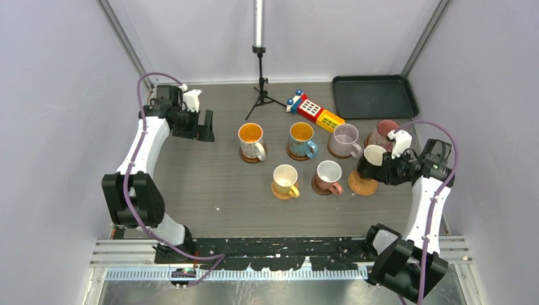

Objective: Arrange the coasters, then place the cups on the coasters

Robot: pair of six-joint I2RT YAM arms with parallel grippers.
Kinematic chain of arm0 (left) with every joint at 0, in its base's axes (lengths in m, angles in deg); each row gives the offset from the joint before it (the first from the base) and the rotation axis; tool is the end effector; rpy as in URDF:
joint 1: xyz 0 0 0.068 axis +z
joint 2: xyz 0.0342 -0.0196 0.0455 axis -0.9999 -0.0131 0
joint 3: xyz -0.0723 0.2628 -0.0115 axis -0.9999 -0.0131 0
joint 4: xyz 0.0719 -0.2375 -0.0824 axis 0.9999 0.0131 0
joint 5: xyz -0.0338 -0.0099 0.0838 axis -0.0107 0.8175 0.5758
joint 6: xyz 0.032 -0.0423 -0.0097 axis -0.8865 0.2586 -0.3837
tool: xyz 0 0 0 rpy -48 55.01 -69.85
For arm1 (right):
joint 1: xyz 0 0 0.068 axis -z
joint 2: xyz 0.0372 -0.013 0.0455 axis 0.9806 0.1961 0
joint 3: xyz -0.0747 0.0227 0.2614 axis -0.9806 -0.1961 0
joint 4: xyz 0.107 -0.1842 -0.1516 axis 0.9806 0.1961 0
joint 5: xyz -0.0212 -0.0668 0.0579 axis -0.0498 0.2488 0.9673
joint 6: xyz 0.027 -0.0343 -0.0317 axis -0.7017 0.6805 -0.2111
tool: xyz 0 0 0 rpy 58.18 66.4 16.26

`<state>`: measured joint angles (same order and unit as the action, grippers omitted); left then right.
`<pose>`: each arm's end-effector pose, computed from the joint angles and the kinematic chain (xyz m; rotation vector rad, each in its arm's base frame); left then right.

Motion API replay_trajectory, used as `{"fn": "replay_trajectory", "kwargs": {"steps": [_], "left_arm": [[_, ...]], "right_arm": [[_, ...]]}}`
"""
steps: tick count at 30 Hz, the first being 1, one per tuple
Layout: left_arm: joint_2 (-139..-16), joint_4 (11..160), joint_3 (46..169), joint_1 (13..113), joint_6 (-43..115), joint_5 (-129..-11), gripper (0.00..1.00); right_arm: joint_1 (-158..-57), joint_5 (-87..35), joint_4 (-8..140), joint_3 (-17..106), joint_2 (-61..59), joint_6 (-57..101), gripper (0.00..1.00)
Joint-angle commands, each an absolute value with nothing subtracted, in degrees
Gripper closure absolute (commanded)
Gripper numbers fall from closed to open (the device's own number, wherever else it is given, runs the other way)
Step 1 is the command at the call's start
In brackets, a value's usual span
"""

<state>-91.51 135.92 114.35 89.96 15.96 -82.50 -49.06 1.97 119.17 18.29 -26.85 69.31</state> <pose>0.3238 -0.0085 0.3028 0.2910 2.5225 -0.4023 0.1590 -0.0665 0.2774 -0.4321 2.3183 0.2470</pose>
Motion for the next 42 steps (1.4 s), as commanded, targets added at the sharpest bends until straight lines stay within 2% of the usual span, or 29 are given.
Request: {"fn": "replay_trajectory", "kwargs": {"steps": [1, 10, 36, 42], "left_arm": [[-90.27, 135.14, 115.27, 90.13, 15.3, -81.97, 0.0], [-91.14, 135.31, 115.22, 90.13, 16.44, -82.23, 0.0], [-90.86, 134.52, 112.9, 90.08, 16.27, -81.78, 0.0], [-91.27, 134.43, 113.13, 90.13, 15.87, -81.86, 0.0]], "right_arm": [[-47.51, 5.72, 110.09, 15.34, -29.76, 70.61, 1.0], [-46.37, 4.17, 106.22, 8.99, -30.88, 71.33, 1.0], [-45.91, 2.59, 110.5, 7.29, -28.25, 77.39, 0.99], [-45.93, 1.89, 112.73, 7.03, -28.23, 79.64, 0.72]]}}
